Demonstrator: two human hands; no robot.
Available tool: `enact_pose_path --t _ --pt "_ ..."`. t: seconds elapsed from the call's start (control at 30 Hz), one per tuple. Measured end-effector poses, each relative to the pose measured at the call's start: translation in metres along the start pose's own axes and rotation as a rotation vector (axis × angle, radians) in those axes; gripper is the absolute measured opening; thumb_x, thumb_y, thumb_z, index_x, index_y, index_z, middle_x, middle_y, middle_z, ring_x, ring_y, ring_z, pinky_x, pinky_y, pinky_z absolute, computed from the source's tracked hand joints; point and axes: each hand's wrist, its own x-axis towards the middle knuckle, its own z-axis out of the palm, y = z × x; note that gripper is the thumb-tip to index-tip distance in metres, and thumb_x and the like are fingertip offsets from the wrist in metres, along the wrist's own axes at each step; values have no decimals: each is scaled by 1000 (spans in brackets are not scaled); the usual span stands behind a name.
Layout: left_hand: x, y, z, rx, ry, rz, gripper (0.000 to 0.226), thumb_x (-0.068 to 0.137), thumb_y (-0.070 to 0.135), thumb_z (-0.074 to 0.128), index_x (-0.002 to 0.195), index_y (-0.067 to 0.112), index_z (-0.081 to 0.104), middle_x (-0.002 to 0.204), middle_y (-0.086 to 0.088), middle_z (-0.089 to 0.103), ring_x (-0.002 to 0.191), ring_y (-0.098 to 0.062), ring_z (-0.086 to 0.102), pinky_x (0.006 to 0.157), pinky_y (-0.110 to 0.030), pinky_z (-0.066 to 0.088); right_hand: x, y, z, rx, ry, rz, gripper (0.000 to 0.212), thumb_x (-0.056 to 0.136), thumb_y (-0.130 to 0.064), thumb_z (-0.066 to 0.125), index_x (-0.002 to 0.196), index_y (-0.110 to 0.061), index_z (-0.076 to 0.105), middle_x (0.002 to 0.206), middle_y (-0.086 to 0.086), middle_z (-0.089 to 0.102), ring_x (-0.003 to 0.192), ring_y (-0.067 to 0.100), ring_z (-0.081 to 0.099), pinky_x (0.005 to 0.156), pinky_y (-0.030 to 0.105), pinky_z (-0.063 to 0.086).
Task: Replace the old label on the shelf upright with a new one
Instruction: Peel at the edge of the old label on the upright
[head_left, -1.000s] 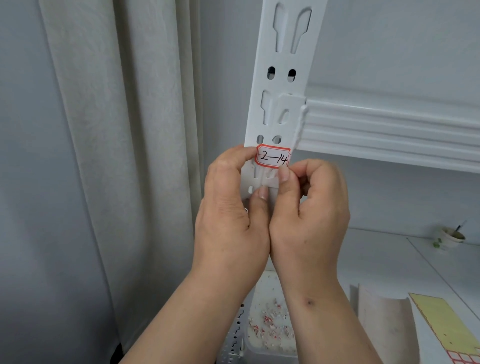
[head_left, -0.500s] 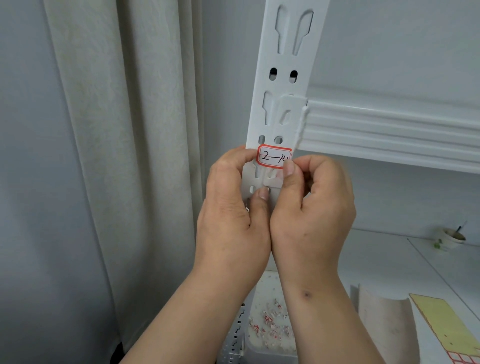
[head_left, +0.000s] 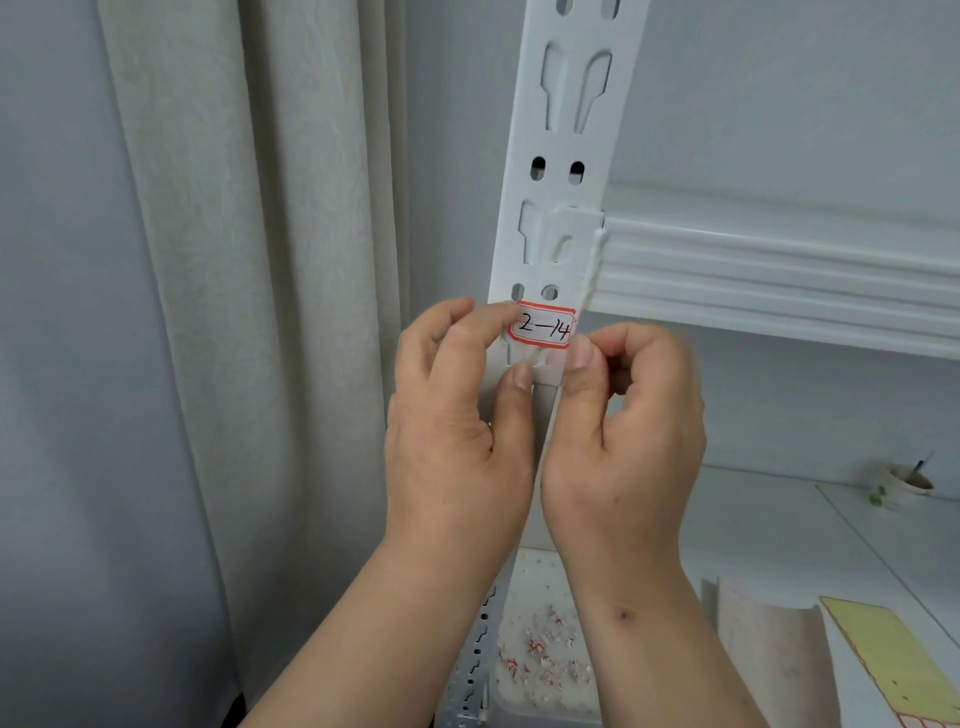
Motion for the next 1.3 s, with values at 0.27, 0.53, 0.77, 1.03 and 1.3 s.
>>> enact_pose_path --t 0.27,0.53,0.77,1.03,1.3 --pt "5 -9 1 117 22 196 39 93 12 58 125 32 52 127 8 50 117 -17 58 84 -52 53 2 3 5 -4 -12 -12 5 91 -18 60 93 -14 58 91 -5 57 74 9 53 71 33 46" --pt "17 -14 0 162 47 271 33 92 7 62 115 30 55 113 -10 62 93 -11 55 77 -50 53 1 2 9 9 22 14 2 90 -14 60 91 -14 58 86 -7 56 76 11 53 69 32 47" --pt "21 -13 0 114 37 243 24 95 13 60 111 30 55 107 -4 58 86 -14 55 78 -51 53 3 1 12 64 51 61 8 92 -18 59 86 -14 59 82 -6 57 75 12 54 70 16 43" --pt "25 -13 -1 75 17 218 14 96 19 57 107 29 57 103 -6 56 86 -18 55 77 -50 52 3 -3 15 91 81 113 15 91 -19 62 84 -26 50 76 -5 59 72 6 55 69 5 38" --pt "23 -11 1 62 37 195 13 95 18 59 101 29 55 100 1 53 87 -16 55 76 -49 52 3 -2 15 105 76 130 10 91 -19 62 84 -21 55 76 -4 59 72 11 56 68 11 41"
